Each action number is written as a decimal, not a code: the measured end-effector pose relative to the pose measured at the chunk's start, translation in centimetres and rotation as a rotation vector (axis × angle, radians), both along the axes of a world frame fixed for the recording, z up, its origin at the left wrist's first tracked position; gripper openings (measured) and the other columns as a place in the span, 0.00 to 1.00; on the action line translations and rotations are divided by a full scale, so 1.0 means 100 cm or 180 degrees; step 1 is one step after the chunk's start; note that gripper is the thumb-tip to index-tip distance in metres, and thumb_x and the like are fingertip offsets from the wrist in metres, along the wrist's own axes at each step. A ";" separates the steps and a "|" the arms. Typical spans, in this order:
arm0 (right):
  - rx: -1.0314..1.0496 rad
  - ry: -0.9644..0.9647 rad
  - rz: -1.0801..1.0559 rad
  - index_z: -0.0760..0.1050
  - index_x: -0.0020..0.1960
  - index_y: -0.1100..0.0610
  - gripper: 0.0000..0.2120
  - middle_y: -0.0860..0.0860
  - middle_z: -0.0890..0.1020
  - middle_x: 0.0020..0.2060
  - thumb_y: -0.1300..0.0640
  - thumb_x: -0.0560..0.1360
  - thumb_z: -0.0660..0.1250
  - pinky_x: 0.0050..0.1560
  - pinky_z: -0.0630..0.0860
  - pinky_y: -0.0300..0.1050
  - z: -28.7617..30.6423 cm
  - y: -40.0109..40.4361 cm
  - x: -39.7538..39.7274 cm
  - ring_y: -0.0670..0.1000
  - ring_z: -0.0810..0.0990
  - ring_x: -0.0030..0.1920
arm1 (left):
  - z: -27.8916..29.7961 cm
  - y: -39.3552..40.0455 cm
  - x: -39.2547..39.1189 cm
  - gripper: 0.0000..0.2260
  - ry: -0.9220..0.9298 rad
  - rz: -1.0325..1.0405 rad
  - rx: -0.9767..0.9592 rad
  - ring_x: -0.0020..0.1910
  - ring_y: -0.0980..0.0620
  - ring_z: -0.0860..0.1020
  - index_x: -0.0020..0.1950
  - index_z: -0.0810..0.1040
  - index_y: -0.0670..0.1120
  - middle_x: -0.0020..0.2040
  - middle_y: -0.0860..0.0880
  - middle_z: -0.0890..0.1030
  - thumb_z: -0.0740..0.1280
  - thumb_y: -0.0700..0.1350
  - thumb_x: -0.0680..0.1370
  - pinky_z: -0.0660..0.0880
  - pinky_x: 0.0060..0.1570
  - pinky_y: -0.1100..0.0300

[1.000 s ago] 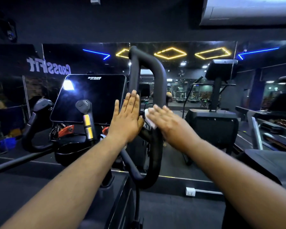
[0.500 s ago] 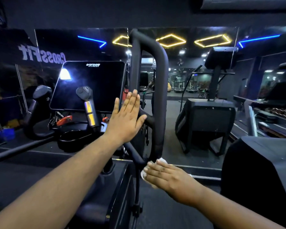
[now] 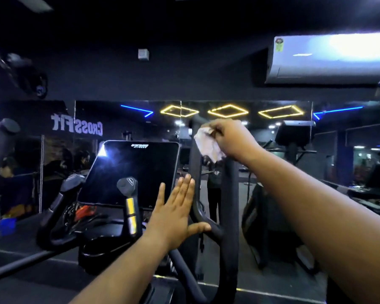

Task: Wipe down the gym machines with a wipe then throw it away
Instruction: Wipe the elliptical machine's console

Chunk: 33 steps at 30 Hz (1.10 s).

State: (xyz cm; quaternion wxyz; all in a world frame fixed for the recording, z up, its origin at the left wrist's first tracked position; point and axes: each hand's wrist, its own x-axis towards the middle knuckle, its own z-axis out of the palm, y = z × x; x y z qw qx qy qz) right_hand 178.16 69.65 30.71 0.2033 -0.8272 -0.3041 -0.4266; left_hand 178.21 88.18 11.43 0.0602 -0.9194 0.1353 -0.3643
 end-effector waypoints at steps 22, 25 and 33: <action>-0.2135 0.0283 0.0593 0.63 0.79 0.51 0.29 0.49 0.62 0.79 0.64 0.81 0.65 0.77 0.63 0.50 -0.182 -0.007 0.004 0.47 0.51 0.81 | -0.001 0.001 -0.010 0.65 -0.0045 0.0089 -0.0621 0.77 0.50 0.24 0.74 0.18 0.43 0.76 0.47 0.20 0.65 0.76 0.68 0.33 0.77 0.38; -0.2387 0.0298 0.0689 0.70 0.75 0.49 0.29 0.48 0.71 0.75 0.67 0.78 0.66 0.71 0.72 0.57 -0.171 -0.024 -0.004 0.49 0.63 0.78 | 0.003 0.010 -0.014 0.69 0.0363 -0.0134 -0.0410 0.76 0.52 0.22 0.75 0.19 0.44 0.75 0.49 0.19 0.62 0.80 0.60 0.31 0.77 0.40; -0.0805 -0.1087 0.0260 0.70 0.75 0.62 0.29 0.60 0.71 0.74 0.74 0.75 0.63 0.78 0.62 0.56 -0.106 -0.011 -0.009 0.58 0.69 0.75 | 0.013 0.016 -0.015 0.71 0.0645 -0.0223 -0.0459 0.76 0.54 0.24 0.77 0.23 0.47 0.76 0.52 0.21 0.65 0.80 0.57 0.30 0.77 0.42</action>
